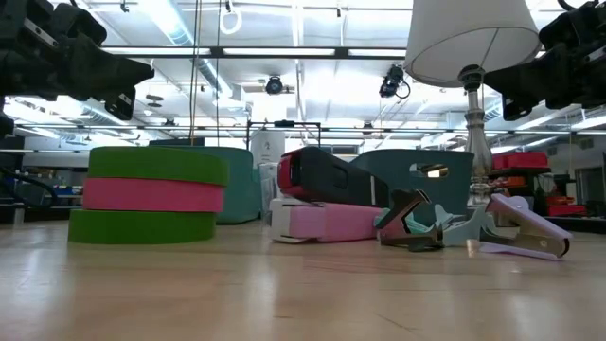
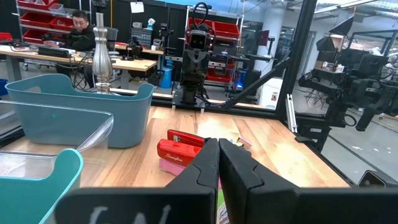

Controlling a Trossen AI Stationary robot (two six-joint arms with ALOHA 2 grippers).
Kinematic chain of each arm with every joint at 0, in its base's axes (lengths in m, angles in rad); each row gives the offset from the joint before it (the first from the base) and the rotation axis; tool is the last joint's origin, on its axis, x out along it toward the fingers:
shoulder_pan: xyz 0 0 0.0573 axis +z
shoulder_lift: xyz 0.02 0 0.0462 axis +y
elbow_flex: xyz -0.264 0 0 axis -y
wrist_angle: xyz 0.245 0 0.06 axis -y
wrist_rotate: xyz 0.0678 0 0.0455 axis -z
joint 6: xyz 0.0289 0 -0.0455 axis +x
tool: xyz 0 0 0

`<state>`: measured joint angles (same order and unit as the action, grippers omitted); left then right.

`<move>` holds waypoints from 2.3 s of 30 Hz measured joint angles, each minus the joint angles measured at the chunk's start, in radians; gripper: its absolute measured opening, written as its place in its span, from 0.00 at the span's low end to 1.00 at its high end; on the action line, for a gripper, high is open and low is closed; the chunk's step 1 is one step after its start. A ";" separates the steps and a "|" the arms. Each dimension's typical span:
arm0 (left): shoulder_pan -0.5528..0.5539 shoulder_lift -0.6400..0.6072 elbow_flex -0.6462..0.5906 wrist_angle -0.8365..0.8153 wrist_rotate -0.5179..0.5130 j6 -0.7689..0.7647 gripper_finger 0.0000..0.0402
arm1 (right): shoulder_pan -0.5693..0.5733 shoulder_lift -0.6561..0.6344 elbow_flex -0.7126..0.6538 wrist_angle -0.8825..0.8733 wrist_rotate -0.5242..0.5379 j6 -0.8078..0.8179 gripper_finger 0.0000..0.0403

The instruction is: Pick and place Stapler, Stapler remover, tape

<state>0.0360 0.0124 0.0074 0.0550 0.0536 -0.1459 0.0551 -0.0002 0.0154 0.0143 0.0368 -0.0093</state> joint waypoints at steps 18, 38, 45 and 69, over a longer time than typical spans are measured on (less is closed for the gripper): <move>0.000 0.000 0.000 0.001 0.000 0.000 0.03 | 0.000 0.000 0.000 0.000 0.000 0.000 0.04; 0.000 0.002 0.021 0.224 -0.052 -0.031 0.02 | 0.000 0.000 0.000 0.000 0.000 0.000 0.04; 0.000 0.001 0.109 0.227 -0.115 -0.025 0.01 | 0.000 0.000 0.000 0.000 0.000 0.000 0.04; 0.000 0.336 0.763 -0.196 -0.139 0.011 0.01 | 0.000 0.000 0.000 0.000 0.000 0.000 0.04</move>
<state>0.0360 0.3481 0.7707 -0.1411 -0.0849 -0.1349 0.0550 -0.0002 0.0157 0.0147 0.0368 -0.0093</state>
